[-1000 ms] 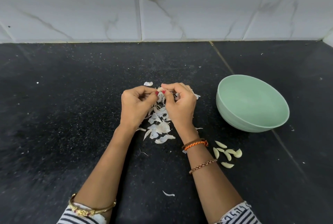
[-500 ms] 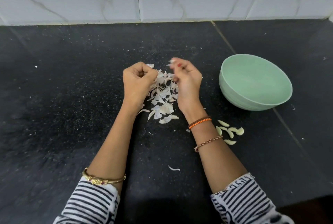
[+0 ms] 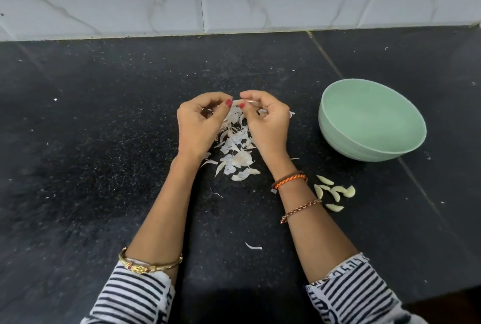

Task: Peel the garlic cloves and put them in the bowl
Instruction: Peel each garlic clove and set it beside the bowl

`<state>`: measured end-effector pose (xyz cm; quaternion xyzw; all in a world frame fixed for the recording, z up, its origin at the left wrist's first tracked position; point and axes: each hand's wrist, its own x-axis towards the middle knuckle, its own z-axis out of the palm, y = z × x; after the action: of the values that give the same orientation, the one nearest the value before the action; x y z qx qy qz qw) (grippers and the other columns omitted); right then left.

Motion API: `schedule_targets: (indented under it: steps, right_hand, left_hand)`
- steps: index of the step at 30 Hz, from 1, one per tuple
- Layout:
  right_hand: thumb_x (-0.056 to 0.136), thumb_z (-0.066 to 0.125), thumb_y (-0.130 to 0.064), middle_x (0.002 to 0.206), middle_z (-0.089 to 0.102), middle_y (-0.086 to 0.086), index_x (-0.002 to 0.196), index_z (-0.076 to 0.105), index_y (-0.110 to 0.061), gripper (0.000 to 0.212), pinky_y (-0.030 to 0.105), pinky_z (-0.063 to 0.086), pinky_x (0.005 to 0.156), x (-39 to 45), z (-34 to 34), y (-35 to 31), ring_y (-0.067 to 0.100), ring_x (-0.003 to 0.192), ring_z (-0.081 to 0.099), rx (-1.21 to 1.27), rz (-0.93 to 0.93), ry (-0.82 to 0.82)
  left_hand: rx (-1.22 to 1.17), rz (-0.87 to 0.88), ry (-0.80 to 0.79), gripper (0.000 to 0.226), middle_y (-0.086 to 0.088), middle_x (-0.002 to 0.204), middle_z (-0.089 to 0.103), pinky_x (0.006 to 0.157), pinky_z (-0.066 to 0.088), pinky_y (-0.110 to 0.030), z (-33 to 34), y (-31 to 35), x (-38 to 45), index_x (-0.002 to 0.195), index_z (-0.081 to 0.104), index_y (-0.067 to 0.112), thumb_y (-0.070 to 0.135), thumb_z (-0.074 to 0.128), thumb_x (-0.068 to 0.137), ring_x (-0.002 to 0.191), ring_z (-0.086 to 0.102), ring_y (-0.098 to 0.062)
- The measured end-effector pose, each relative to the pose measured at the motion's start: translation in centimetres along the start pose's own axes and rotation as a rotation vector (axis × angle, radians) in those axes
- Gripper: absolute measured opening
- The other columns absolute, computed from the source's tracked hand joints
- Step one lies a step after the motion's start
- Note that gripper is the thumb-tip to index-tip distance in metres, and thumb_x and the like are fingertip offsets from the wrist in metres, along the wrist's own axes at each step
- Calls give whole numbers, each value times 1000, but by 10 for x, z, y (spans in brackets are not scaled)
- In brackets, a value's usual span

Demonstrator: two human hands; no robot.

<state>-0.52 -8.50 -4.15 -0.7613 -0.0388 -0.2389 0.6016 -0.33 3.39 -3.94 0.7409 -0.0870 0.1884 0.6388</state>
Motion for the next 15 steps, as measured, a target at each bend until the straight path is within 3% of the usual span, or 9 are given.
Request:
schedule_targets:
  steps: [4,6,9,15]
  right_hand:
    - [80,66,-1,76,63,-11,87,70,-6,9,22,52,74,0,1,2,0,71,60,-47,-17,30]
    - [81,66,-1,76,64,-8,86,70,-5,8,21,52,71,0,1,2,4,71,60,-33,-11,40]
    - [82,63,0,74,63,-10,85,70,-3,8,13,48,68,1,1,2,-2,68,58,3,7,38]
    - [86,61,-2,71,62,-9,86,70,-2,9,11,45,64,1,-1,3,-4,64,55,43,48,-23]
  left_hand:
    - [121,103,-45,6,17,76,66,65,48,-25,-1,0,-1,84,68,27,24,64,80,71,60,-12]
    - [193,150,-56,8,18,78,63,66,47,-22,-1,-3,-2,86,69,21,18,62,82,71,58,-8]
    - [268,212,-56,13,11,80,63,69,47,-22,-1,-3,-1,88,72,9,12,61,83,71,55,-5]
    - [369,280,-90,16,3,76,61,69,43,-23,-1,-3,-1,88,70,1,9,56,86,72,54,-15]
